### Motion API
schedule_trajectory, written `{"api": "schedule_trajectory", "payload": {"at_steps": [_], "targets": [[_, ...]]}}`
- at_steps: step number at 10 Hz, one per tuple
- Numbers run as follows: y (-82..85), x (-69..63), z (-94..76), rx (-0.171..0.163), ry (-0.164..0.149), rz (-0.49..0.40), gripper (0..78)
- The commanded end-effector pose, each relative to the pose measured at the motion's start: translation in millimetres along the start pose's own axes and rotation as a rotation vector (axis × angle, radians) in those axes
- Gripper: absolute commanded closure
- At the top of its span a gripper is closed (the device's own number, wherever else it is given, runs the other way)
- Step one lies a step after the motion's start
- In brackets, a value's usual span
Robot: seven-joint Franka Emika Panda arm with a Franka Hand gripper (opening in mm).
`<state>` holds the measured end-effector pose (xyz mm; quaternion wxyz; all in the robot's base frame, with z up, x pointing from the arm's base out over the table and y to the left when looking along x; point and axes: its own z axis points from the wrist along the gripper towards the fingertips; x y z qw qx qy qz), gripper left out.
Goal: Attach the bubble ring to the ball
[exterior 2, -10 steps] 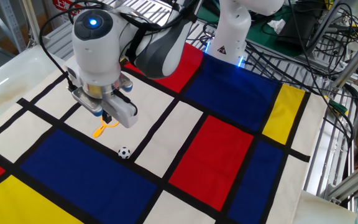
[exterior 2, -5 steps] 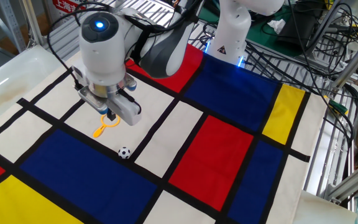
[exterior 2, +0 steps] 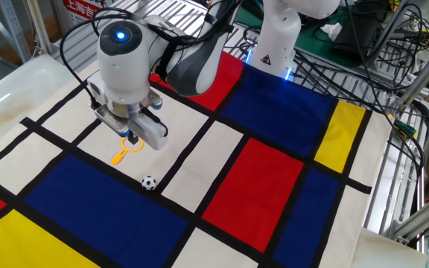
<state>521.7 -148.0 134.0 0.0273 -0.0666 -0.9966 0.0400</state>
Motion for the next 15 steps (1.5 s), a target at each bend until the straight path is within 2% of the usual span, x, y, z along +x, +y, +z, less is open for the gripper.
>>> {"api": "schedule_trajectory", "payload": {"at_steps": [1,6,15], "targets": [[-15.7,2.4,20.4,-0.013,-0.016,-0.035,77.6],[-25.0,1.1,32.5,-0.020,-0.015,-0.062,77.6],[-37.9,-13.4,48.4,-0.029,-0.018,-0.088,77.6]]}}
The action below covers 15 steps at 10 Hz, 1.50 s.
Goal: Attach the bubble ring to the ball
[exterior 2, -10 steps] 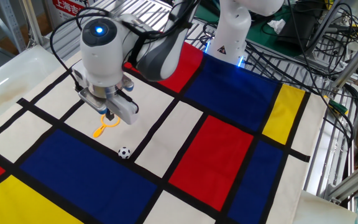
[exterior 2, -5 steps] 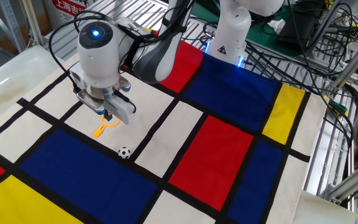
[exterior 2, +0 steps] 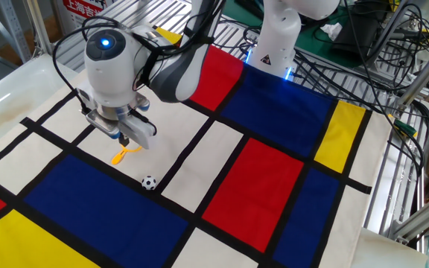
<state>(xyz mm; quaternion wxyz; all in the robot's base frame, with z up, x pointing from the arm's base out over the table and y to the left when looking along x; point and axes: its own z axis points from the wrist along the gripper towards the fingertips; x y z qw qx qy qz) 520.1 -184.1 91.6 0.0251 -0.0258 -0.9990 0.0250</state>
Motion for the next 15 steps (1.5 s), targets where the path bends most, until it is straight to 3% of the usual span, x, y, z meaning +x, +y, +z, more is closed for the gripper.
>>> {"api": "schedule_trajectory", "payload": {"at_steps": [1,5,15], "targets": [[-7.2,-8.9,5.6,-0.001,-0.014,-0.008,77.6],[-4.3,-12.5,16.8,-0.007,-0.025,-0.001,77.6],[-3.2,-14.2,19.9,-0.025,-0.023,-0.001,77.6]]}}
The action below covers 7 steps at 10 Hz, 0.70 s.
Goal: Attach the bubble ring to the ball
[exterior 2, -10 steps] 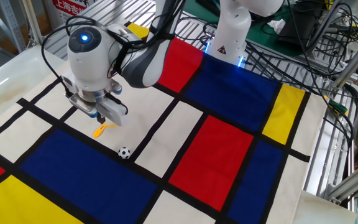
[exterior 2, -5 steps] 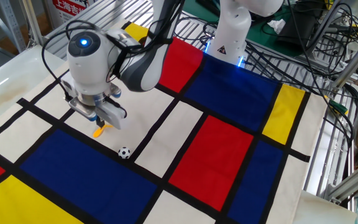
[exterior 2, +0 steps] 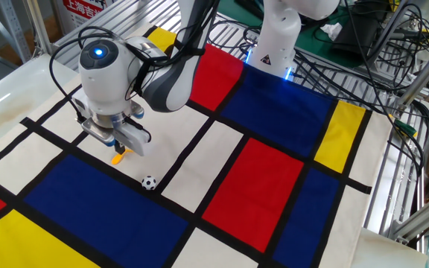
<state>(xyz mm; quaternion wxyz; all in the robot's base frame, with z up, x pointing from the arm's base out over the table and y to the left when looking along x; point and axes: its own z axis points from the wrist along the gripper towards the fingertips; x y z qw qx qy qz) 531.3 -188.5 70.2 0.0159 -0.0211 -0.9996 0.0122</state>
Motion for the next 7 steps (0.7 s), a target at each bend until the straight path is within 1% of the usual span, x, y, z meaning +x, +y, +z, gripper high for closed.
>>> {"api": "schedule_trajectory", "payload": {"at_steps": [1,7], "targets": [[-0.4,-1.7,-1.1,0.002,-0.004,0.014,77.6],[-0.4,-1.7,-1.1,0.006,-0.001,0.010,77.6]]}}
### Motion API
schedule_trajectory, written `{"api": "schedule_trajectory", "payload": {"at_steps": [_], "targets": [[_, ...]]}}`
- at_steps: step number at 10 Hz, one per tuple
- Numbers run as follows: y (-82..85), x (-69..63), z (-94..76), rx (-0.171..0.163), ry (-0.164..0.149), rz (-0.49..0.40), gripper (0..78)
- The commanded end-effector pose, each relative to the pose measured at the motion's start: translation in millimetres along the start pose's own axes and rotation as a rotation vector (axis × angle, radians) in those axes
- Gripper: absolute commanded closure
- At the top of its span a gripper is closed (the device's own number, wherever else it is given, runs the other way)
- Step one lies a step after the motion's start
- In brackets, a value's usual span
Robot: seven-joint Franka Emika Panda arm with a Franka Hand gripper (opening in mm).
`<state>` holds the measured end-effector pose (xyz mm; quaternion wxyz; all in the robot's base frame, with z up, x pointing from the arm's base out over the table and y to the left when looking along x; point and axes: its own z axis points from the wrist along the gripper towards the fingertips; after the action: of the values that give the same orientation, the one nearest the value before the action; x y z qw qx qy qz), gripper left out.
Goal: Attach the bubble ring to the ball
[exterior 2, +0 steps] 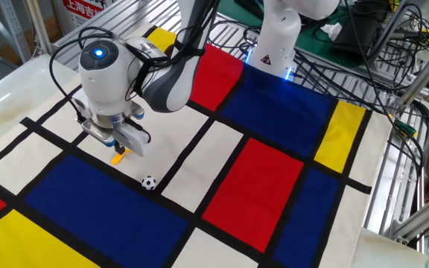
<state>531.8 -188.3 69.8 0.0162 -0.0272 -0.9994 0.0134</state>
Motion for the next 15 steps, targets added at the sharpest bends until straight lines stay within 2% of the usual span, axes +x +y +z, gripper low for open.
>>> {"api": "schedule_trajectory", "payload": {"at_steps": [1,15], "targets": [[-0.6,-1.2,-1.5,0.004,-0.002,-0.002,0.1],[-0.6,-1.2,-1.5,0.004,-0.002,-0.002,0.1]]}}
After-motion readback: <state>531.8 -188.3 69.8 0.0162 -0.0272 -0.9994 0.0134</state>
